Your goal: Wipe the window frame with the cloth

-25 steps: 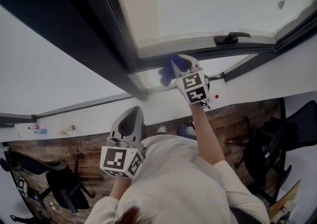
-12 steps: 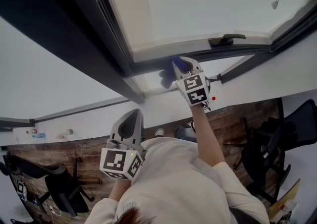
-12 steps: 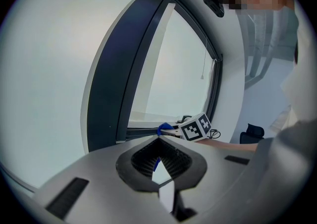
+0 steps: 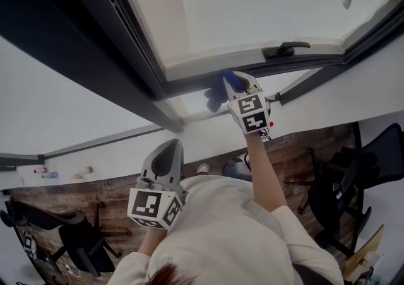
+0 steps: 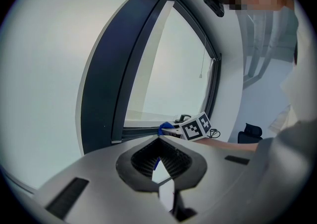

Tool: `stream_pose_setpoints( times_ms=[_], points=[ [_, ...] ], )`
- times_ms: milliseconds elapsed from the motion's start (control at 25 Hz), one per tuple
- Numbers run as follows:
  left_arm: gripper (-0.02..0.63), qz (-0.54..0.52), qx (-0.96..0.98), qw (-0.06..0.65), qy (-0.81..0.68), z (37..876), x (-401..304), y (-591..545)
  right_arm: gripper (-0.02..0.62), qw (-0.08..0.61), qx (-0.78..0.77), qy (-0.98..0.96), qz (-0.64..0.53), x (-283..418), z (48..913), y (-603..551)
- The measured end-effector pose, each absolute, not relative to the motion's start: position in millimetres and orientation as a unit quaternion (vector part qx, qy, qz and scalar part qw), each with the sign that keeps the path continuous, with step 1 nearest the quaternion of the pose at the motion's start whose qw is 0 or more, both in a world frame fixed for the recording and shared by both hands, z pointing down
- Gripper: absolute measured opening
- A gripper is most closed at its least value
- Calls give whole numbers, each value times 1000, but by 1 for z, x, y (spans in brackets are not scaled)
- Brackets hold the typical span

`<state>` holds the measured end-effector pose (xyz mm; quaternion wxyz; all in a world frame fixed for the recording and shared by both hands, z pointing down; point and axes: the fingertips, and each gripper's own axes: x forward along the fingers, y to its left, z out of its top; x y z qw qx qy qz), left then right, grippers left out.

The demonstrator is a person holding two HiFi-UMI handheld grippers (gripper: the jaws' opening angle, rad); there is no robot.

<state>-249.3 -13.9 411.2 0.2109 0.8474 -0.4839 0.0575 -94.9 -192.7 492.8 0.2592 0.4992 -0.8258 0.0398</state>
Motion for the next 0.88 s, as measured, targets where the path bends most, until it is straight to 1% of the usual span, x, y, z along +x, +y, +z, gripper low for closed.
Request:
stream_pose_setpoints(
  times_ms=[880],
  points=[
    [5,61,852,212,-474,413,-235,-20,50,264,516,-813,41,-64,492,-197]
  ],
)
